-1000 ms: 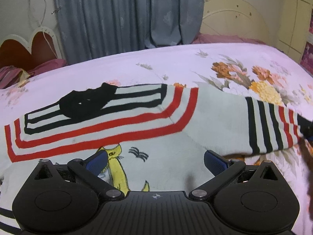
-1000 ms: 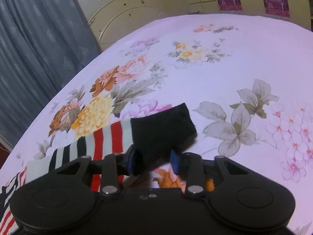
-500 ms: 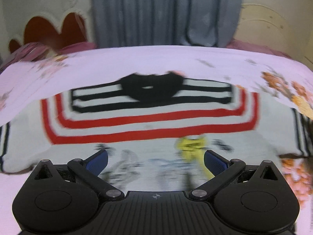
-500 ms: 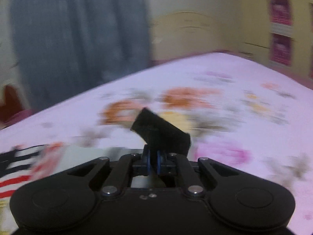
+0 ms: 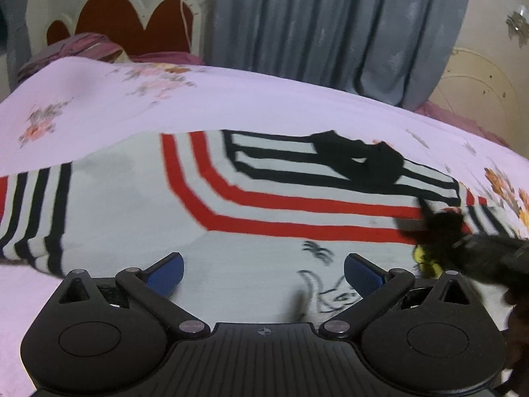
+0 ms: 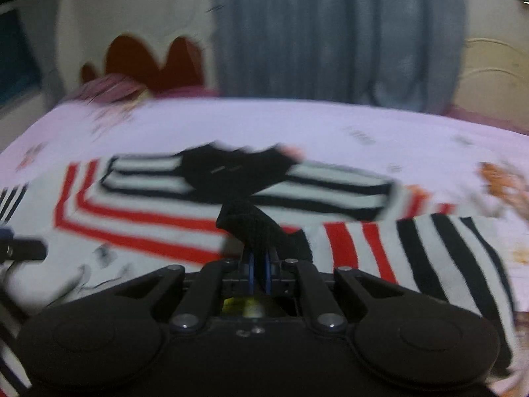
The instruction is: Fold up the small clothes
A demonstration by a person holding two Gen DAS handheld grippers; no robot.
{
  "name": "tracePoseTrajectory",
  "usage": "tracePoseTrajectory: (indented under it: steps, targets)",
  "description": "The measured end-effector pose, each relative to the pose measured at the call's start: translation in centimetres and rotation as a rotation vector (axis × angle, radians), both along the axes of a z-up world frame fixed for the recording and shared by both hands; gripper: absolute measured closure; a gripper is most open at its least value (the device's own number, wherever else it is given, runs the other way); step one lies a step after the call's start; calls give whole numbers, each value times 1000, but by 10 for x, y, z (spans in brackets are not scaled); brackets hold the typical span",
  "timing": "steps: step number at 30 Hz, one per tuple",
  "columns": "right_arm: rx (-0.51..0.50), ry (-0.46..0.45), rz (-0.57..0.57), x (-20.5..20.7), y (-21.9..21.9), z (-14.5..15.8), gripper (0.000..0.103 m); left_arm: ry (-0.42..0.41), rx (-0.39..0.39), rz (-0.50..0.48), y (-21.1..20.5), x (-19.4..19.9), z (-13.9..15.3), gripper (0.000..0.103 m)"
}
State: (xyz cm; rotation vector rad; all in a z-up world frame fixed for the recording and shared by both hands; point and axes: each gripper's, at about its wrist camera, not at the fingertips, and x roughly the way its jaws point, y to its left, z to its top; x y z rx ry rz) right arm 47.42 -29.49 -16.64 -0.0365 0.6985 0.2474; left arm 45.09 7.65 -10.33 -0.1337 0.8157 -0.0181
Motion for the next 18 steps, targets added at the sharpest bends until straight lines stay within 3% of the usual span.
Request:
tracePoseTrajectory:
  steps: [2, 6, 8, 10, 11, 12, 13, 15, 18]
  targets:
    - [-16, 41, 39, 5, 23, -13, 95, 3, -12, 2, 7, -1, -2, 1]
    - [-5, 44, 93, 1, 36, -18, 59, -1, -46, -16, 4, 0, -4, 1]
    - [32, 20, 91, -4, 27, -7, 59, -8, -74, -33, -4, 3, -4, 1]
    - [80, -28, 53, -13, 11, 6, 71, -17, -114, -62, -18, 9, -3, 2]
    - [96, -41, 26, -17, 0, 11, 75, -16, -142, -85, -27, 13, -4, 7]
    - [103, -55, -15, -19, -12, 16, 83, -10, -161, -106, -37, 17, -5, 26]
    - [102, -64, -54, -21, -25, 19, 83, 5, -179, -127, -47, 22, -8, 36]
    - [108, -79, -131, -29, -53, 27, 84, 41, -222, -164, -69, 36, -18, 38]
    - [102, -87, -232, -38, -94, 36, 86, 80, -218, -193, -101, 53, -33, 39]
